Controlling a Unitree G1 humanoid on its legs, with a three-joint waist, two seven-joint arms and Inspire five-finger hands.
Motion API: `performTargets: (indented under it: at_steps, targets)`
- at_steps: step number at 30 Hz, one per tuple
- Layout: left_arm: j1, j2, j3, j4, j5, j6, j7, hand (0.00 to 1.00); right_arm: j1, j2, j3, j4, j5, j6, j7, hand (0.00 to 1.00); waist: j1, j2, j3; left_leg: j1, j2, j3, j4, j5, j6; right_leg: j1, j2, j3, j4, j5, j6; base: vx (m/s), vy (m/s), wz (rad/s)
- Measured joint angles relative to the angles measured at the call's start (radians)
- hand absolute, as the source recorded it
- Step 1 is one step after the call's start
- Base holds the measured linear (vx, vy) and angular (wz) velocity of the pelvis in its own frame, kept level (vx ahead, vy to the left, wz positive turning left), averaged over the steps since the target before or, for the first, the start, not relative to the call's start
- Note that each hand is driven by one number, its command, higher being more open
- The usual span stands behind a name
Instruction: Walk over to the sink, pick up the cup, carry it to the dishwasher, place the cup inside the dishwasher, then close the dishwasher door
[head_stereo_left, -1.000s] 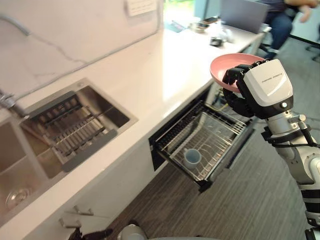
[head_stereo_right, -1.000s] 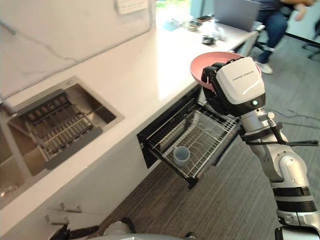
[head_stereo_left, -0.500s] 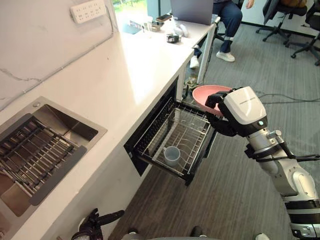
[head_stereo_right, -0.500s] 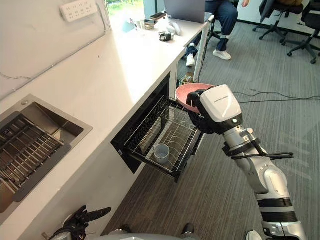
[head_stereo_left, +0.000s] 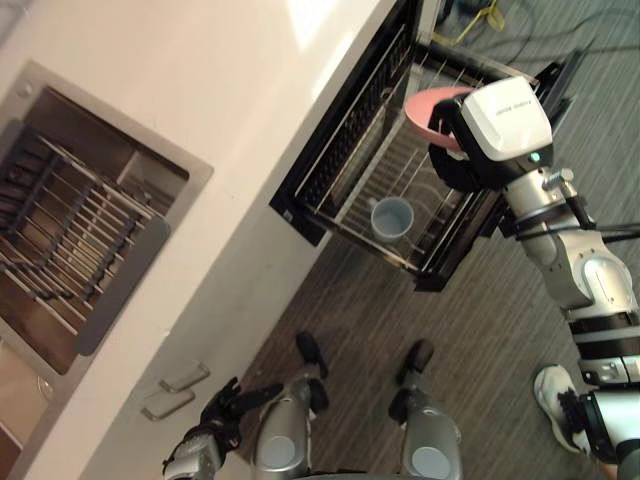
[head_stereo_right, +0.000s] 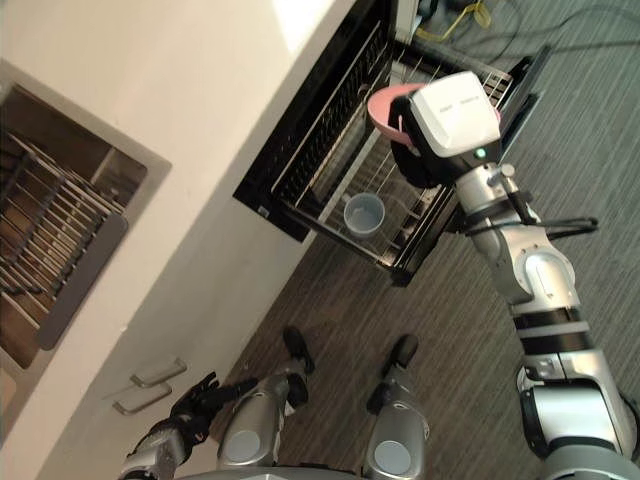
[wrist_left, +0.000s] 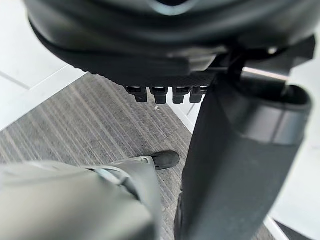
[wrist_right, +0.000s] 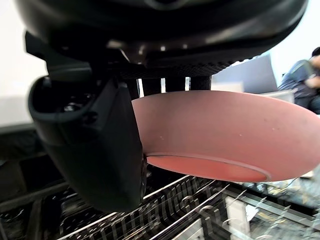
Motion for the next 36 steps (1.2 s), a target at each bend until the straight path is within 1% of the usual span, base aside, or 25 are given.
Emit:
performTargets:
  at_steps: [3, 4, 5, 6, 7, 8, 9, 13, 14, 15, 16, 19, 22, 25, 27, 29, 30, 32, 33, 35, 36]
  targets:
    - [-0.031, -0.020, -0.070, -0.002, -0.001, -0.023, 0.081, 1.00, -0.059, 0.016, 0.066, 0.070, 0.014, 0.045, 0.014, 0.00, 0.029, 0.001, 0.002, -0.042, -0.006, -0.033, 0.001, 0.006, 0.003, -0.021, -0.001, -0.023, -0.010, 0.005, 0.000, 0.00, 0.012, 0.24]
    - [-0.035, -0.036, -0.105, -0.006, -0.001, -0.037, 0.115, 1.00, -0.063, 0.034, 0.084, 0.100, 0.020, 0.078, 0.015, 0.00, 0.049, 0.001, 0.002, -0.057, -0.010, -0.053, 0.001, 0.006, 0.003, -0.023, -0.002, -0.037, -0.014, 0.006, 0.001, 0.01, 0.017, 0.28]
    - [-0.034, -0.043, -0.122, -0.005, -0.001, -0.048, 0.126, 1.00, -0.062, 0.043, 0.093, 0.113, 0.022, 0.094, 0.015, 0.00, 0.057, 0.002, 0.004, -0.063, -0.013, -0.061, 0.001, 0.007, 0.004, -0.023, -0.003, -0.045, -0.016, 0.006, 0.001, 0.03, 0.044, 0.40]
    - [-0.033, -0.056, -0.133, -0.008, -0.010, -0.113, 0.121, 1.00, -0.061, 0.059, 0.114, 0.147, 0.032, 0.132, 0.015, 0.00, 0.076, 0.007, 0.015, -0.075, -0.017, -0.082, 0.002, 0.008, 0.005, -0.021, -0.006, -0.060, -0.017, 0.006, 0.002, 0.03, 0.047, 0.34]
    - [-0.033, -0.059, -0.146, -0.010, -0.006, -0.153, 0.124, 1.00, -0.061, 0.072, 0.123, 0.170, 0.037, 0.155, 0.015, 0.00, 0.090, 0.011, 0.022, -0.078, -0.020, -0.095, 0.002, 0.008, 0.005, -0.018, -0.008, -0.068, -0.017, 0.006, 0.002, 0.03, 0.049, 0.32]
    - [-0.032, -0.060, -0.154, -0.015, 0.001, -0.172, 0.125, 1.00, -0.061, 0.081, 0.130, 0.186, 0.037, 0.167, 0.015, 0.00, 0.096, 0.013, 0.026, -0.079, -0.023, -0.101, 0.002, 0.008, 0.005, -0.016, -0.009, -0.072, -0.018, 0.006, 0.002, 0.03, 0.053, 0.24]
    - [-0.031, -0.059, -0.167, -0.022, 0.003, -0.194, 0.130, 1.00, -0.061, 0.109, 0.144, 0.221, 0.037, 0.196, 0.015, 0.00, 0.106, 0.014, 0.030, -0.084, -0.029, -0.116, 0.001, 0.008, 0.005, -0.014, -0.014, -0.076, -0.021, 0.006, 0.002, 0.04, 0.065, 0.20]
    - [-0.031, -0.048, -0.166, -0.051, 0.002, -0.169, 0.147, 1.00, -0.063, 0.119, 0.146, 0.226, 0.035, 0.203, 0.000, 0.00, 0.101, 0.009, 0.041, -0.088, -0.034, -0.138, 0.001, 0.007, 0.006, -0.013, -0.016, -0.076, -0.022, 0.008, 0.004, 0.02, 0.046, 0.07]
    - [-0.031, -0.035, -0.166, -0.058, 0.002, -0.146, 0.144, 1.00, -0.067, 0.118, 0.140, 0.226, 0.035, 0.209, -0.021, 0.00, 0.090, 0.006, 0.043, -0.090, -0.033, -0.140, 0.001, 0.007, 0.006, -0.014, -0.016, -0.074, -0.022, 0.008, 0.004, -0.01, 0.043, 0.00]
    - [-0.031, -0.031, -0.165, -0.058, 0.001, -0.138, 0.142, 1.00, -0.067, 0.116, 0.134, 0.226, 0.035, 0.210, -0.029, 0.00, 0.087, 0.006, 0.043, -0.090, -0.033, -0.139, 0.001, 0.007, 0.006, -0.015, -0.016, -0.073, -0.022, 0.009, 0.006, -0.03, 0.039, -0.04]
    - [-0.032, -0.027, -0.162, -0.061, 0.000, -0.126, 0.134, 1.00, -0.067, 0.108, 0.126, 0.228, 0.035, 0.216, -0.044, 1.00, 0.084, 0.006, 0.043, -0.091, -0.034, -0.136, 0.001, 0.007, 0.006, -0.017, -0.016, -0.070, -0.022, 0.010, 0.007, -0.04, 0.037, -0.07]
    - [-0.032, -0.018, -0.144, -0.062, 0.000, -0.112, 0.101, 1.00, -0.066, 0.104, 0.087, 0.255, 0.036, 0.237, -0.073, 1.00, 0.072, 0.003, 0.044, -0.093, -0.032, -0.129, 0.004, 0.007, 0.005, -0.023, -0.016, -0.060, -0.022, 0.011, 0.009, -0.03, 0.028, -0.08]
    - [-0.032, -0.009, -0.114, -0.067, 0.000, -0.111, 0.072, 1.00, -0.056, 0.095, 0.039, 0.260, 0.039, 0.235, -0.107, 1.00, 0.059, -0.008, 0.052, -0.092, -0.030, -0.121, 0.009, 0.007, 0.005, -0.026, -0.014, -0.050, -0.024, 0.013, 0.011, -0.01, 0.019, -0.08]
    - [-0.029, -0.009, -0.088, -0.095, 0.001, -0.111, 0.048, 1.00, -0.034, 0.075, -0.030, 0.255, 0.067, 0.226, -0.126, 1.00, 0.056, -0.010, 0.052, -0.072, -0.029, -0.120, 0.009, 0.007, 0.005, -0.008, -0.014, -0.047, -0.025, 0.016, 0.010, 0.00, 0.006, -0.02]
    - [-0.026, -0.008, -0.066, -0.109, 0.002, -0.111, 0.035, 1.00, -0.008, 0.074, -0.078, 0.218, 0.082, 0.215, -0.129, 1.00, 0.053, -0.010, 0.052, -0.037, -0.030, -0.122, 0.000, 0.006, 0.005, 0.023, -0.013, -0.045, -0.026, 0.016, 0.010, 0.00, 0.016, -0.01]
    - [0.001, -0.008, -0.032, -0.141, 0.003, -0.109, 0.016, 1.00, 0.032, 0.074, -0.135, 0.114, 0.115, 0.185, -0.131, 1.00, 0.041, -0.017, 0.048, 0.008, -0.034, -0.121, -0.010, 0.005, 0.004, 0.064, -0.014, -0.045, -0.036, 0.015, 0.011, 0.01, 0.041, -0.02]
    - [0.012, -0.006, -0.016, -0.157, 0.009, -0.104, 0.008, 1.00, 0.041, 0.074, -0.157, 0.071, 0.129, 0.166, -0.131, 1.00, 0.034, -0.025, 0.039, 0.022, -0.036, -0.119, -0.018, 0.006, 0.003, 0.075, -0.014, -0.044, -0.038, 0.015, 0.012, 0.00, 0.030, -0.05]
    - [0.021, -0.006, 0.003, -0.158, 0.023, -0.093, 0.001, 1.00, 0.049, 0.074, -0.182, 0.046, 0.148, 0.148, -0.131, 1.00, 0.032, -0.034, 0.032, 0.046, -0.039, -0.115, -0.028, 0.007, 0.001, 0.092, -0.015, -0.042, -0.042, 0.013, 0.015, 0.00, 0.018, -0.03]
    - [0.043, -0.006, 0.013, -0.157, 0.058, -0.083, -0.011, 1.00, 0.071, 0.074, -0.213, 0.034, 0.172, 0.136, -0.129, 1.00, 0.031, -0.048, 0.008, 0.076, -0.044, -0.113, -0.045, 0.009, -0.002, 0.117, -0.016, -0.043, -0.049, 0.010, 0.021, 0.04, 0.043, 0.00]
    - [0.077, -0.007, 0.013, -0.156, 0.086, -0.076, -0.017, 1.00, 0.100, 0.074, -0.234, 0.033, 0.195, 0.135, -0.125, 1.00, 0.030, -0.061, -0.029, 0.104, -0.049, -0.112, -0.062, 0.010, -0.003, 0.141, -0.016, -0.045, -0.058, 0.009, 0.027, 0.06, 0.031, 0.02]
    - [0.105, -0.009, 0.013, -0.151, 0.107, -0.072, -0.021, 1.00, 0.124, 0.074, -0.253, 0.033, 0.217, 0.133, -0.116, 1.00, 0.030, -0.071, -0.060, 0.132, -0.053, -0.111, -0.080, 0.012, -0.006, 0.166, -0.016, -0.047, -0.066, 0.008, 0.032, 0.10, 0.029, 0.02]
